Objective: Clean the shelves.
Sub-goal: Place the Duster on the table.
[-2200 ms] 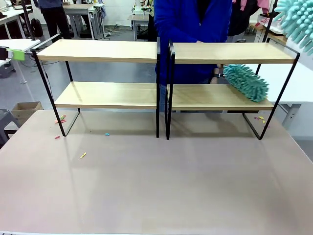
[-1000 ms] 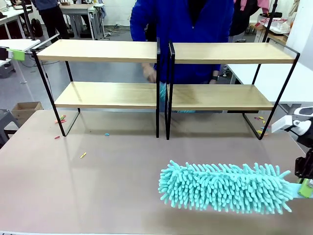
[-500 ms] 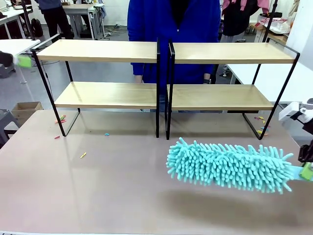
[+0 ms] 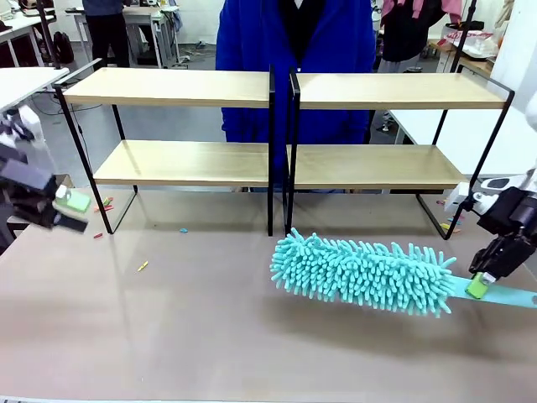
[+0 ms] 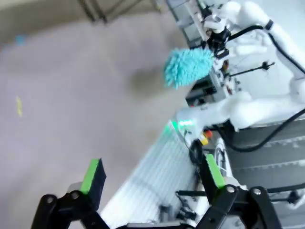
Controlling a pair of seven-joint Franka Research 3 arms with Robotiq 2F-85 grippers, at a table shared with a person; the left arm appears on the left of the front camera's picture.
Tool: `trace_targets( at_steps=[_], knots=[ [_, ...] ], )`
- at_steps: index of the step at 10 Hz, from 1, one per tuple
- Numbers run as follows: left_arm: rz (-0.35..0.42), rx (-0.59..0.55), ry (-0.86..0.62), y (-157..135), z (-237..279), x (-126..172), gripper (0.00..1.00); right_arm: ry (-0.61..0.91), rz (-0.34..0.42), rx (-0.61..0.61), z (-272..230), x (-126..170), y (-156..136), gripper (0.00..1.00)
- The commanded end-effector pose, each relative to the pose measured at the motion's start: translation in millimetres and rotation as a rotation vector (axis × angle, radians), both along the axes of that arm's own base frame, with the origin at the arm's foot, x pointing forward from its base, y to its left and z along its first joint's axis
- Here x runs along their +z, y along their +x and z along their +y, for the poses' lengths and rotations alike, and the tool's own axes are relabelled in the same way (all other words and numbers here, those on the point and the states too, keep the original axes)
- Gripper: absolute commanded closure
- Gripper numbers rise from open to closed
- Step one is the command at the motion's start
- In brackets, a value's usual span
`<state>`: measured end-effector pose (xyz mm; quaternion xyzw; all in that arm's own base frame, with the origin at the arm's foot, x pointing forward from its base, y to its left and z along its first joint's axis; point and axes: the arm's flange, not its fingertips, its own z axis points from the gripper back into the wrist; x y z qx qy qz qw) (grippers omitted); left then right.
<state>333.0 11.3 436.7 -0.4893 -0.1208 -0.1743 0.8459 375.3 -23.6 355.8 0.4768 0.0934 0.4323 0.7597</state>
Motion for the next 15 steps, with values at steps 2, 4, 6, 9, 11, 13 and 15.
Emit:
trace_targets(
  at_steps=[2,4,6,9,11,13,15],
  knots=[
    [0.296,0.104,0.137,-29.5,-25.4,-59.5,0.00,-0.037,0.000,-0.008,0.7,-4.1,16.4,0.88],
    [0.118,0.050,0.021,4.4,2.5,-23.0,0.00,-0.112,-0.006,-0.028,3.4,-11.1,20.6,0.88],
    [0.118,0.050,0.021,4.4,2.5,-23.0,0.00,-0.189,-0.030,-0.056,5.8,-13.8,25.8,0.34],
    [0.118,0.050,0.021,4.4,2.5,-23.0,0.00,-0.264,-0.158,-0.287,-40.3,3.1,36.6,0.00],
    [0.118,0.050,0.021,4.4,2.5,-23.0,0.00,-0.314,-0.352,-0.563,-82.9,17.4,42.3,0.06],
    [0.118,0.050,0.021,4.4,2.5,-23.0,0.00,-0.073,-0.382,-0.740,-128.3,51.8,13.1,0.00],
    [0.118,0.050,0.021,4.4,2.5,-23.0,0.00,0.159,-0.188,-0.757,-149.0,82.1,-38.8,0.00]
  ],
)
